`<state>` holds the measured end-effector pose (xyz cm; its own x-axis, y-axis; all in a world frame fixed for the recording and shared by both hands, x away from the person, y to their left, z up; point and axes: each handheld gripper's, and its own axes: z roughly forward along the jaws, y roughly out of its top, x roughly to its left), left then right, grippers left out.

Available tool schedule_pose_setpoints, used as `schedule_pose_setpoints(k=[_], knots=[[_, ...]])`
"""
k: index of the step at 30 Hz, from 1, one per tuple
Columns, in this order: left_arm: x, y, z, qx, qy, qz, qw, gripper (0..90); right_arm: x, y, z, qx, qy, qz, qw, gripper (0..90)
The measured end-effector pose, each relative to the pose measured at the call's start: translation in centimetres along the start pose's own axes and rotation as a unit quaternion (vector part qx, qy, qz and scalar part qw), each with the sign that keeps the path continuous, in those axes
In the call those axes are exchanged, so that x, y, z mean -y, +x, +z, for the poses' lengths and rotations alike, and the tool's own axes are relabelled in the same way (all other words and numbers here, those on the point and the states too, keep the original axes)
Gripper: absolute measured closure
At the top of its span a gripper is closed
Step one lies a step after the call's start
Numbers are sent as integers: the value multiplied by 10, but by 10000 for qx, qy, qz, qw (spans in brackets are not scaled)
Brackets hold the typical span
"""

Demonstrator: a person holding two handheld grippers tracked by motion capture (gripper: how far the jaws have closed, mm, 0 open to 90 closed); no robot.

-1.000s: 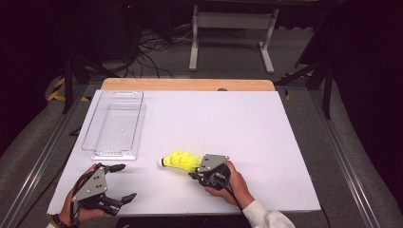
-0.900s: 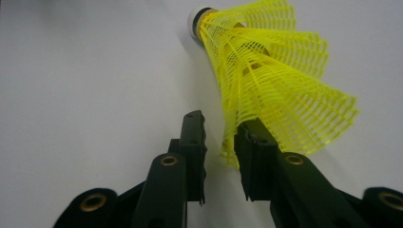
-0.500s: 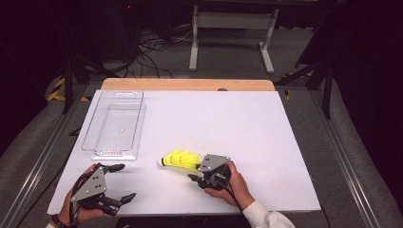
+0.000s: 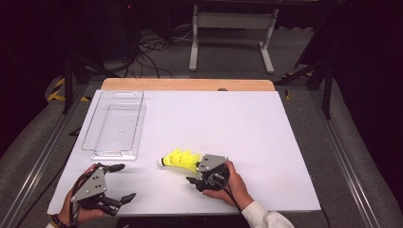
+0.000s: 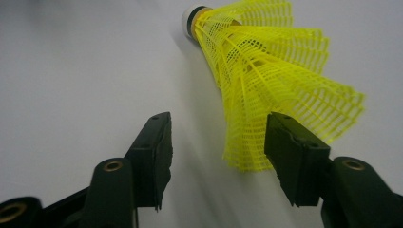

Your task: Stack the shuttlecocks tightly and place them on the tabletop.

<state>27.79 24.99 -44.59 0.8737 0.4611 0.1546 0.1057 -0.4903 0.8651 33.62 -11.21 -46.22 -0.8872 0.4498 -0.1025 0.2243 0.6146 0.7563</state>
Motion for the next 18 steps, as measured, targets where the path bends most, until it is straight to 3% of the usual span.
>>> schedule_pose_setpoints(k=[3,10,16,18], knots=[[0,-1,1,32,6,-21,10000,69,0,0,5,50,11,41,10000,384],[0,-1,2,43,21,-18,10000,69,-5,-2,15,112,-56,258,9996,368],[1,0,2,65,13,-42,10000,69,-13,2,24,357,-70,477,9982,379],[1,-1,2,66,23,-31,10000,69,-16,3,25,398,-122,597,9973,426]])
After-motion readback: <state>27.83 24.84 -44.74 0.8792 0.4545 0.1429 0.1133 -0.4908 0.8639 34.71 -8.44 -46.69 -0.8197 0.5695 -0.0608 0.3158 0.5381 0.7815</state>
